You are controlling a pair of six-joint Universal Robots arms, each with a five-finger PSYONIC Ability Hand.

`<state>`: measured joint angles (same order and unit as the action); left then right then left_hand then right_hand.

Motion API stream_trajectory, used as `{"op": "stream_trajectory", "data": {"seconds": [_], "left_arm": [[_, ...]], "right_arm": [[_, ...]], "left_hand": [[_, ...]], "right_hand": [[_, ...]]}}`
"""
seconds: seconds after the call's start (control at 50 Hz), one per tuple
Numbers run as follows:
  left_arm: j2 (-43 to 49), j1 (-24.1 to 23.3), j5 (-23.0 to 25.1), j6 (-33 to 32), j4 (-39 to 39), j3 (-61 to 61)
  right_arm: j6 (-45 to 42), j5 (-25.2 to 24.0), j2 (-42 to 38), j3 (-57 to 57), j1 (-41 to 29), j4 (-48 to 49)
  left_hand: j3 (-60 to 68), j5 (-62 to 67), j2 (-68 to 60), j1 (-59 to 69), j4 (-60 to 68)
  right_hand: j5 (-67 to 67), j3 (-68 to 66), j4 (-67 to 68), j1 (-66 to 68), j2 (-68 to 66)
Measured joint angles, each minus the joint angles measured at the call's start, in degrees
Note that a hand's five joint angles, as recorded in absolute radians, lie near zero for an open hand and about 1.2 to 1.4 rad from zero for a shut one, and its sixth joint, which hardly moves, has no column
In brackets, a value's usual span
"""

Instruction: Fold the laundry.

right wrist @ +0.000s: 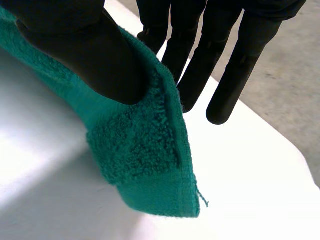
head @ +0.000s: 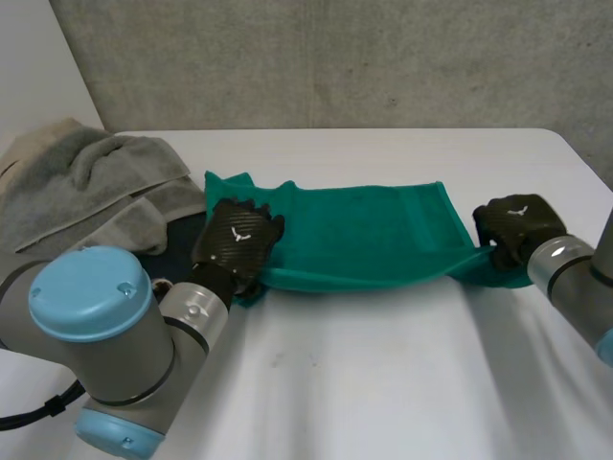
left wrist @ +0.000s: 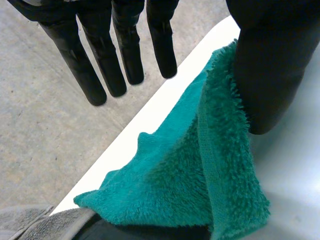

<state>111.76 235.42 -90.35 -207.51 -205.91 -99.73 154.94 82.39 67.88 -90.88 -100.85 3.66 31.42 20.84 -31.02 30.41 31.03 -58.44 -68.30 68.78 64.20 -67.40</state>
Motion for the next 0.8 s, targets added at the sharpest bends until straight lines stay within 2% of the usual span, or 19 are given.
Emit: {"op": "stream_trajectory", "data": {"seconds": [0.02, 0.1, 0.12, 0.28, 0.36, 0.42, 0.52, 0.8], "left_arm": [[-0.5, 0.2, 0.0, 0.7, 0.2, -0.1], [-3.3, 1.2, -0.1, 4.4, 1.2, -0.8], [-5.2, 1.9, -0.1, 7.2, 2.0, -1.5], [-12.7, 6.6, 0.2, 23.6, 9.3, -5.7], [-14.0, 8.8, 0.5, 28.7, 14.6, -8.0], [-13.9, 9.7, 0.7, 29.8, 16.9, -9.4], [-11.7, 10.0, 1.5, 29.5, 17.4, -10.6], [-0.4, 9.8, 5.6, 25.1, 7.6, -4.4]], "right_arm": [[0.6, 0.0, 0.2, 0.2, 0.6, 0.0], [1.9, -0.1, 0.9, 0.6, 2.2, 0.0], [2.3, -0.2, 1.2, 0.7, 2.9, -0.1], [2.7, 0.1, 1.7, 1.0, 4.8, 0.1], [2.6, 0.1, 1.6, 1.1, 5.1, 0.2], [2.6, 0.1, 1.6, 1.0, 5.1, 0.1], [2.6, 0.0, 1.6, 1.0, 5.0, 0.1], [2.6, -0.4, 1.5, -0.1, 5.0, 0.1]], "left_hand": [[-5.4, -5.5, 5.1, -5.6, -5.6], [-10.1, -10.2, 9.9, -9.0, -10.2], [-10.5, -10.6, 10.2, -9.0, -10.5], [-10.0, -9.5, 9.6, -8.8, -9.8], [-6.4, -5.6, 5.8, -5.3, -6.1], [-1.2, -0.5, 0.8, 0.3, -0.7], [0.1, 1.0, -0.5, 1.2, 0.8], [0.2, 1.1, -0.7, 1.3, 0.9]], "right_hand": [[0.0, 0.0, 0.0, 0.0, 0.0], [0.0, 0.0, 0.0, 0.0, 0.0], [0.0, 0.0, 0.0, 0.0, 0.0], [0.0, 0.0, 0.0, 0.0, 0.0], [0.0, 0.0, 0.0, 0.0, 0.0], [0.0, 0.0, 0.0, 0.0, 0.0], [0.0, 0.0, 0.0, 0.0, 0.0], [0.0, 0.0, 0.0, 0.0, 0.0]]}}
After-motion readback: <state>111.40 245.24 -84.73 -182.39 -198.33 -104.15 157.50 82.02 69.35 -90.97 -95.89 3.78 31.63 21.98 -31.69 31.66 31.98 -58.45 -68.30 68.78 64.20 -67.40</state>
